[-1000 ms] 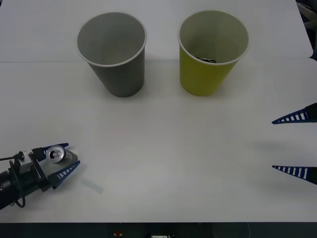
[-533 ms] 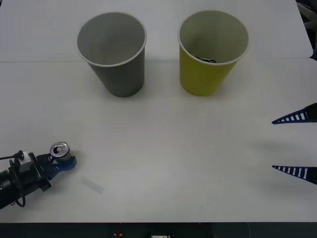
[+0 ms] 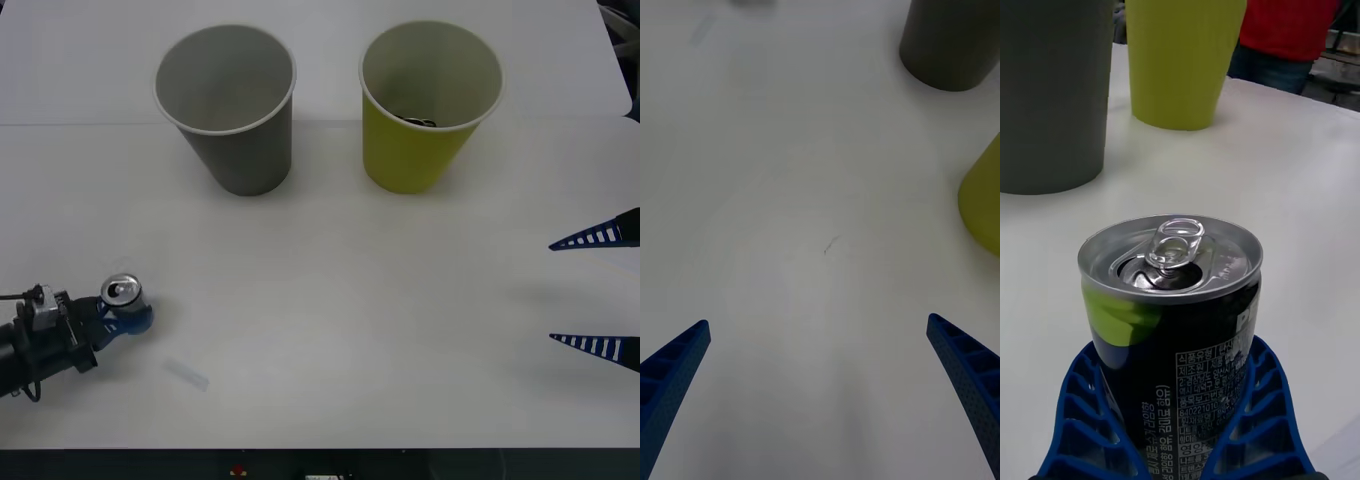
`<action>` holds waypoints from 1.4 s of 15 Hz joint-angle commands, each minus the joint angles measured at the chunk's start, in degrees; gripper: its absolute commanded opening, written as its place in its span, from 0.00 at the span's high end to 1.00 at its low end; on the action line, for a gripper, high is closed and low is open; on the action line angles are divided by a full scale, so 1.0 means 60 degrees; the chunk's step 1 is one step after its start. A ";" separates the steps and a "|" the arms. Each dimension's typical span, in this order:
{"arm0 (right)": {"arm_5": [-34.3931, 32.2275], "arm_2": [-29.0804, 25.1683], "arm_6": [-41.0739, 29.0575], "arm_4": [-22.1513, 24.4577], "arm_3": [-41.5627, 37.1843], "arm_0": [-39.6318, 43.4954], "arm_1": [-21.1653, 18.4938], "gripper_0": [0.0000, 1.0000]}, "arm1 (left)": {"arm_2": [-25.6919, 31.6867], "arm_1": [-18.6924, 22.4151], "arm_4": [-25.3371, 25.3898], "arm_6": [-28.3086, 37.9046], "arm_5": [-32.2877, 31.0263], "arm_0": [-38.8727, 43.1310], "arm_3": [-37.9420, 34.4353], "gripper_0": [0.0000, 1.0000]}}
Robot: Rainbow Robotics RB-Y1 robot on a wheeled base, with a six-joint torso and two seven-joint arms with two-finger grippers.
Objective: Put the can into the green bin and the plastic bottle into the gray bin
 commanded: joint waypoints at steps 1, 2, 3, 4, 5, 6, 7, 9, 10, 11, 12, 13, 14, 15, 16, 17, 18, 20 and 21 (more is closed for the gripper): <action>0.0000 0.0000 0.0000 0.0000 -0.0001 0.0000 0.0000 0.00 | 0.1009 0.0193 -0.1563 0.1267 -0.0133 0.0001 -0.0456 1.00; 0.0000 0.0000 0.0000 0.0000 -0.0001 0.0000 0.0000 0.00 | 0.1463 0.0310 -0.2193 0.1780 -0.0162 0.0015 -0.0720 1.00; 0.0000 0.0000 0.0000 0.0000 -0.0001 0.0000 0.0000 0.00 | 0.1815 0.0398 -0.2720 0.2190 -0.0177 0.0001 -0.0925 1.00; 0.0000 0.0000 0.0000 0.0000 -0.0001 0.0000 0.0000 0.00 | 0.2225 0.0456 -0.3292 0.2673 -0.0250 0.0015 -0.1130 1.00; 0.0000 0.0000 0.0000 0.0000 -0.0001 0.0000 0.0000 0.00 | 0.2694 0.0486 -0.3921 0.3303 -0.0323 0.0001 -0.1423 1.00; 0.0000 0.0000 0.0000 0.0000 -0.0001 0.0000 0.0000 0.00 | 0.3089 0.0500 -0.4478 0.3830 -0.0338 0.0015 -0.1672 1.00; 0.0000 0.0000 0.0000 0.0000 -0.0001 0.0000 0.0000 0.00 | 0.3456 0.0500 -0.5035 0.4314 -0.0367 0.0001 -0.1936 1.00; 0.0000 0.0000 0.0000 0.0000 -0.0001 0.0000 0.0000 0.00 | 0.4144 0.0500 -0.6031 0.5413 -0.0440 0.0015 -0.2566 1.00; 0.0000 0.0000 0.0000 0.0000 -0.0001 0.0000 0.0000 0.00 | 0.4466 0.0500 -0.6558 0.6189 -0.0572 0.0015 -0.2961 1.00; 0.0000 0.0000 0.0000 0.0000 -0.0001 0.0000 0.0000 0.00 | 0.4774 0.0500 -0.7042 0.6892 -0.0645 0.0015 -0.3269 1.00; 0.0000 0.0000 0.0000 0.0000 -0.0001 0.0000 0.0000 0.00 | 0.5082 0.0500 -0.7481 0.7375 -0.0704 0.0015 -0.3591 1.00; 0.0000 0.0000 0.0000 0.0000 -0.0001 0.0000 0.0000 0.00 | 0.5418 0.0500 -0.7979 0.8005 -0.0836 0.0015 -0.3914 1.00; 0.0000 0.0000 0.0000 0.0000 -0.0001 0.0000 0.0000 0.00 | 0.5682 0.0486 -0.8331 0.8577 -0.0894 0.0001 -0.4250 1.00; 0.0000 0.0000 0.0000 0.0000 -0.0001 0.0000 0.0000 0.00 | 0.5887 0.0486 -0.8594 0.9031 -0.0938 0.0001 -0.4543 1.00; 0.0000 0.0000 0.0000 0.0000 -0.0001 0.0000 0.0000 0.00 | 0.6107 0.0486 -0.8917 0.9573 -0.0938 0.0001 -0.4939 1.00; 0.0000 0.0000 0.0000 0.0000 -0.0001 0.0000 0.0000 0.00 | 0.6283 0.0500 -0.9180 1.0129 -0.0953 0.0001 -0.5320 1.00; 0.0000 0.0000 0.0000 0.0000 -0.0001 0.0000 0.0000 0.00 | 0.6502 0.0486 -0.9503 1.0906 -0.0968 0.0001 -0.5818 1.00; 0.0000 0.0000 0.0000 0.0000 -0.0001 0.0000 0.0000 0.00 | 0.6810 0.0500 -0.9957 1.2107 -0.0982 0.0001 -0.6682 1.00; 0.0000 0.0000 0.0000 0.0000 -0.0001 0.0000 0.0000 0.00 | 0.6957 0.0486 -1.0206 1.2766 -0.0982 -0.0014 -0.7136 1.00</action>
